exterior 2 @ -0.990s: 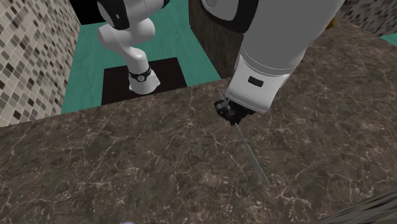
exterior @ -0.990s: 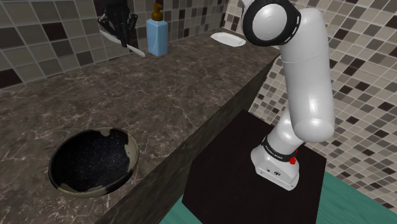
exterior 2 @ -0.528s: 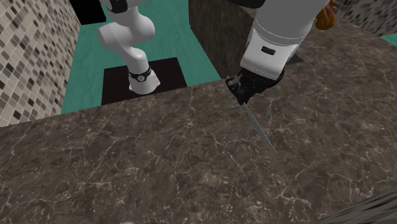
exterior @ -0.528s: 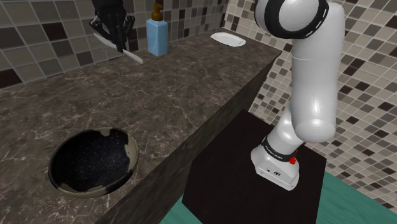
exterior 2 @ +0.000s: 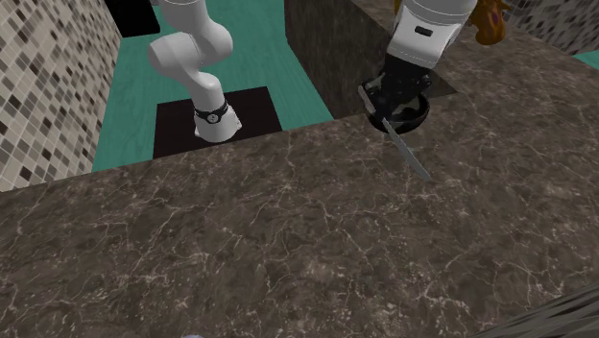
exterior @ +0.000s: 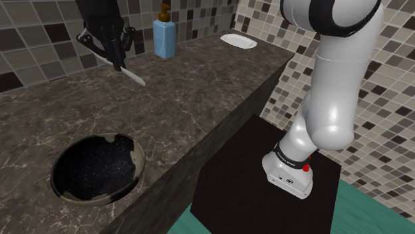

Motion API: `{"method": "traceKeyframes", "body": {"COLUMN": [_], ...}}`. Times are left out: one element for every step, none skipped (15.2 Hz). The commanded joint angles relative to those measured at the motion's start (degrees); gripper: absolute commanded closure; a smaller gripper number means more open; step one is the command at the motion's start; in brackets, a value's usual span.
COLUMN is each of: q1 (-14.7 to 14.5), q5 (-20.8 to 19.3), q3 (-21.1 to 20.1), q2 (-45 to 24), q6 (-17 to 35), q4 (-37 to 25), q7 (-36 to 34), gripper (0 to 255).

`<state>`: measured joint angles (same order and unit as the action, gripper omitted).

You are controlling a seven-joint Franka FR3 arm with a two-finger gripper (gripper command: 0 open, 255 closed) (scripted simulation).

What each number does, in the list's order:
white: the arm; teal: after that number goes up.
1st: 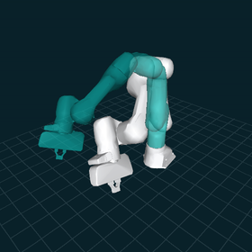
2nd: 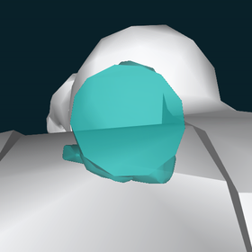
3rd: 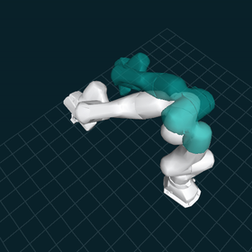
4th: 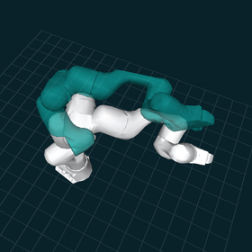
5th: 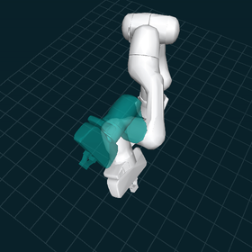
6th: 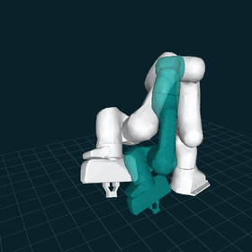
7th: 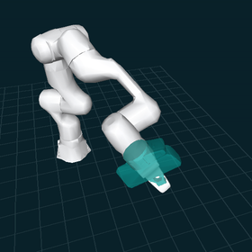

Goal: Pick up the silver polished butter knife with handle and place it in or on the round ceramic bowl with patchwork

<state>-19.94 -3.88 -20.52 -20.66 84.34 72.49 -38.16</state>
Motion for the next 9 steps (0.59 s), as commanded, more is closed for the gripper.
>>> {"method": "traceKeyframes", "body": {"q1": [-1.2,-1.9,-2.6,-3.3,-4.0,-4.8,-5.6,-6.4,-7.2], "q5": [0.5,0.7,0.8,1.0,1.1,1.3,1.3,1.4,1.5], "q3": [-0.8,-1.2,-1.7,-2.1,-2.5,-2.9,-3.4,-3.8,-4.2], "q2": [1.4,1.9,2.3,2.7,3.0,3.2,3.3,3.5,3.5], "q6": [0.6,0.8,1.1,1.2,1.4,1.5,1.6,1.7,1.8], "q4": [1.9,2.6,3.2,3.7,4.1,4.4,4.6,4.7,4.8], "q7": [-2.2,-3.4,-4.6,-5.7,-6.9,-8.1,-9.3,-10.5,-11.8], "gripper": [255,255,255,255,255,255,255,255,255]}}
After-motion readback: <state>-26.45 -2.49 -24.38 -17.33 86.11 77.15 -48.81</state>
